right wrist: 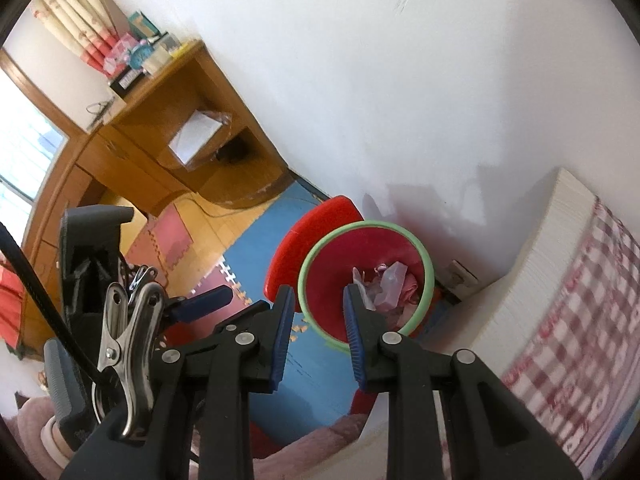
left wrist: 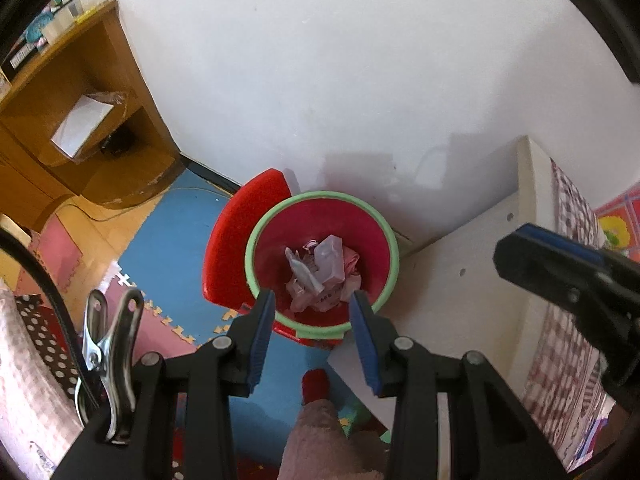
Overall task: Collect trash
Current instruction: 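Move both open tools back toward the trash pile on the bed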
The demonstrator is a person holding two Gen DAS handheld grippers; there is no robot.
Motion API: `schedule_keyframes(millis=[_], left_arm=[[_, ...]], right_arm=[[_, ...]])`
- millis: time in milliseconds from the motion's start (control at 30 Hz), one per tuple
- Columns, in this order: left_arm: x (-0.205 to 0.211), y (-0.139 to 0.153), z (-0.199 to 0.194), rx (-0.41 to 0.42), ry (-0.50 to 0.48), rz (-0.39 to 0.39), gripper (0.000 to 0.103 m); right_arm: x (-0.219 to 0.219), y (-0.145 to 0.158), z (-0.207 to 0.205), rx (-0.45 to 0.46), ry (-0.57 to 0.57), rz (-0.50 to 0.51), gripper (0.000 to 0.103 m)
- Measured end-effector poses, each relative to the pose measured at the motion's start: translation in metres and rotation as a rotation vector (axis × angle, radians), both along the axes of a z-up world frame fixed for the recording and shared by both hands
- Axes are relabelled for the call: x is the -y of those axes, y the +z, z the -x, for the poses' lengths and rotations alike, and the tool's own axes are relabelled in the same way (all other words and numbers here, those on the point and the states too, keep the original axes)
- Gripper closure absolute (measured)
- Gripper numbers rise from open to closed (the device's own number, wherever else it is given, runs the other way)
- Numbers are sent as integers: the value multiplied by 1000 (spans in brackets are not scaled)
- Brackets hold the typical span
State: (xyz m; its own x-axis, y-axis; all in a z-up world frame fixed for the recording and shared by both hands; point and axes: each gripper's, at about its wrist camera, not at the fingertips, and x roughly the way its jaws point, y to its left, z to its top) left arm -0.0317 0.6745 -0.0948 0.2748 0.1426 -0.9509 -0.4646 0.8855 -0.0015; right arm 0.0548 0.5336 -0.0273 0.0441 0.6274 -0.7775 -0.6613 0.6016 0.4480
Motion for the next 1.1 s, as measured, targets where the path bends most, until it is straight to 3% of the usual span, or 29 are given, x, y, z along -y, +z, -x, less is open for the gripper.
schedule_keyframes(millis=[533, 1100], left_arm=[[73, 66, 19, 72, -97, -30, 63], [184, 85, 16, 84, -243, -59, 63]], right_arm=[[100, 36, 33, 6, -106, -106, 77], [233, 48, 47, 36, -258, -161, 77]])
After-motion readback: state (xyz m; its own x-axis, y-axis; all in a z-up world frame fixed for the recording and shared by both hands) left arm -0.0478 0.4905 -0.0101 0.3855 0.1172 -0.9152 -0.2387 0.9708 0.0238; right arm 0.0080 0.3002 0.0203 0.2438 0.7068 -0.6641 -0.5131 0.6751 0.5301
